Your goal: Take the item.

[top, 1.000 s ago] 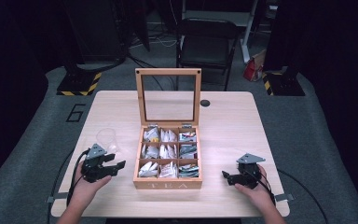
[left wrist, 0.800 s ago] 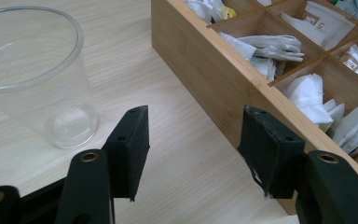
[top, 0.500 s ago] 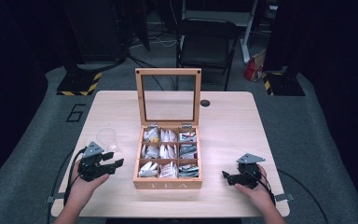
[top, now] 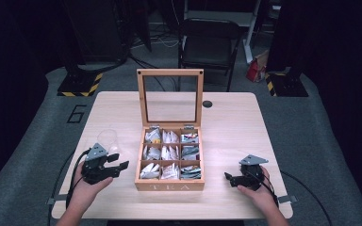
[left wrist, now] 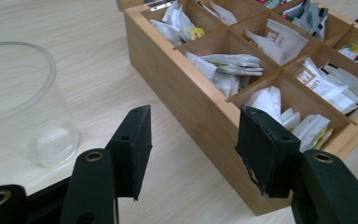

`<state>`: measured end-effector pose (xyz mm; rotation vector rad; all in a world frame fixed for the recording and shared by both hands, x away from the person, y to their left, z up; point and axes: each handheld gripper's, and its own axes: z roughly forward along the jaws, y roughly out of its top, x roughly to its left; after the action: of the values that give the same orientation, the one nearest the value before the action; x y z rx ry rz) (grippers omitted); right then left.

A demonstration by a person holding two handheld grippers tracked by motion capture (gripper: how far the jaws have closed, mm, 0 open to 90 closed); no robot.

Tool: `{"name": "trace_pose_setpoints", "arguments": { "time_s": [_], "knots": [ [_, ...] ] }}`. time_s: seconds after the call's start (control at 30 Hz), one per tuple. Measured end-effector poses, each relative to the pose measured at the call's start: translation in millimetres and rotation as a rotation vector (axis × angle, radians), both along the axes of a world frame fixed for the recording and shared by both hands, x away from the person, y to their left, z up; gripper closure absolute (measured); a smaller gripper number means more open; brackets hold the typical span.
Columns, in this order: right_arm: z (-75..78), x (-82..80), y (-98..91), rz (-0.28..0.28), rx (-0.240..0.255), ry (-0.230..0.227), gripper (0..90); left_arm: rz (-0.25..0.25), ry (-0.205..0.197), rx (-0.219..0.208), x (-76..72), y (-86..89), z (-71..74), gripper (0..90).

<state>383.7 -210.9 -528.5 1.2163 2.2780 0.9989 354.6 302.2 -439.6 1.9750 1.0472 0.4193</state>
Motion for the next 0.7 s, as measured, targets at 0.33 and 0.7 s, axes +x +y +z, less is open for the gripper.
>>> {"name": "trace_pose_setpoints", "arguments": {
  "time_s": [0.33, 0.7],
  "knots": [
    [0.0, 0.0, 0.0, 0.000, 0.000, 0.000, 11.7, -0.053, -0.006, 0.001, -3.3, -13.3, 3.0, 50.3],
    [0.0, 0.0, 0.0, 0.000, 0.000, 0.000, 11.7, -0.111, -0.002, 0.002, -9.1, -25.1, 4.1, 57.4]
  ]
}}
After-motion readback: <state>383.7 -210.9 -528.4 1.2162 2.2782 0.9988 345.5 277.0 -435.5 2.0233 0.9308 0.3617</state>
